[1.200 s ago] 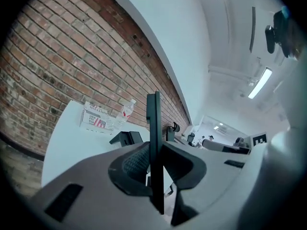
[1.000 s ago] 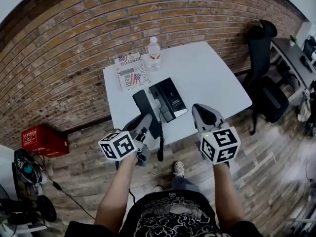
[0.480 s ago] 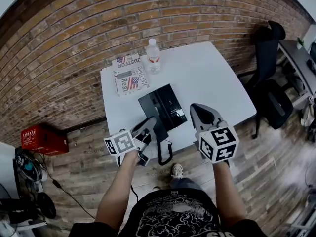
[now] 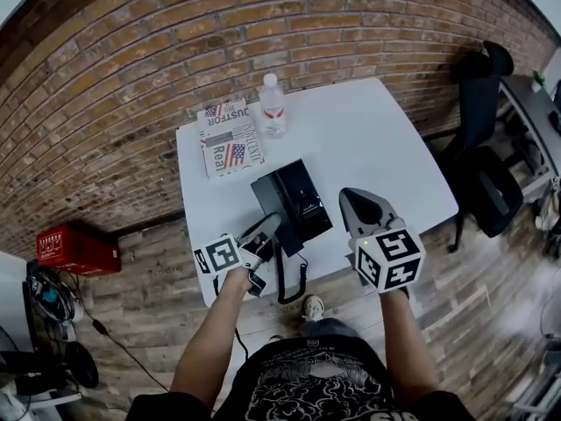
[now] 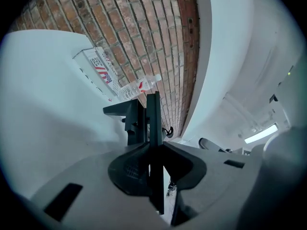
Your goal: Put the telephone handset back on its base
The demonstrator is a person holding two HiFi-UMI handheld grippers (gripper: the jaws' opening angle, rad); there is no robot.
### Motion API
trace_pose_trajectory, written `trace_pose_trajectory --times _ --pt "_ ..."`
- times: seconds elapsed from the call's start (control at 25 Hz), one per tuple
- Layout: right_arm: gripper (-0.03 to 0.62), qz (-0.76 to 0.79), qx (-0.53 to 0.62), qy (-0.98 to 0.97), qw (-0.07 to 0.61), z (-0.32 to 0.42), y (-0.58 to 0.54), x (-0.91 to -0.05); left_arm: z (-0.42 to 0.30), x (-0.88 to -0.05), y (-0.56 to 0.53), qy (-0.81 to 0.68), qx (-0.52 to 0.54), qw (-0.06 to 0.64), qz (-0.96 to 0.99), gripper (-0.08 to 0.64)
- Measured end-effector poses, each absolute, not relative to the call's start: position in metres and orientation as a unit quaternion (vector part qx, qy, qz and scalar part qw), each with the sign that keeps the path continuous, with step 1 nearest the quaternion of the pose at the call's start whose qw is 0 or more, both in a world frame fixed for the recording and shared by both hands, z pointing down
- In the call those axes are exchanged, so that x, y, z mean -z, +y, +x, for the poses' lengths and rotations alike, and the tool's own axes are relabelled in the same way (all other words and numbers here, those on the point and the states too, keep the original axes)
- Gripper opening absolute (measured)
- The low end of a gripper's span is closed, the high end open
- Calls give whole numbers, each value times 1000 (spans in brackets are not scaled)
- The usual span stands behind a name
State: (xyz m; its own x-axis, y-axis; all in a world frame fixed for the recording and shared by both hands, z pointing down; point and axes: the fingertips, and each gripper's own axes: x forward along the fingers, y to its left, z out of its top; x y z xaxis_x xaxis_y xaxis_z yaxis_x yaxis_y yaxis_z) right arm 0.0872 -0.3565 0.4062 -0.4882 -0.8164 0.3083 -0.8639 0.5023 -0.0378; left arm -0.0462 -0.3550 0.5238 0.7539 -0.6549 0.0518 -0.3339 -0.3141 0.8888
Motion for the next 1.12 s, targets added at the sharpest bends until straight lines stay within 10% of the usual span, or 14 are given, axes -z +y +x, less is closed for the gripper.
trace_pose_trajectory --times 1.12 --pt "2 476 -107 -860 145 87 -384 -425 -31 -544 -381 -292 149 508 797 78"
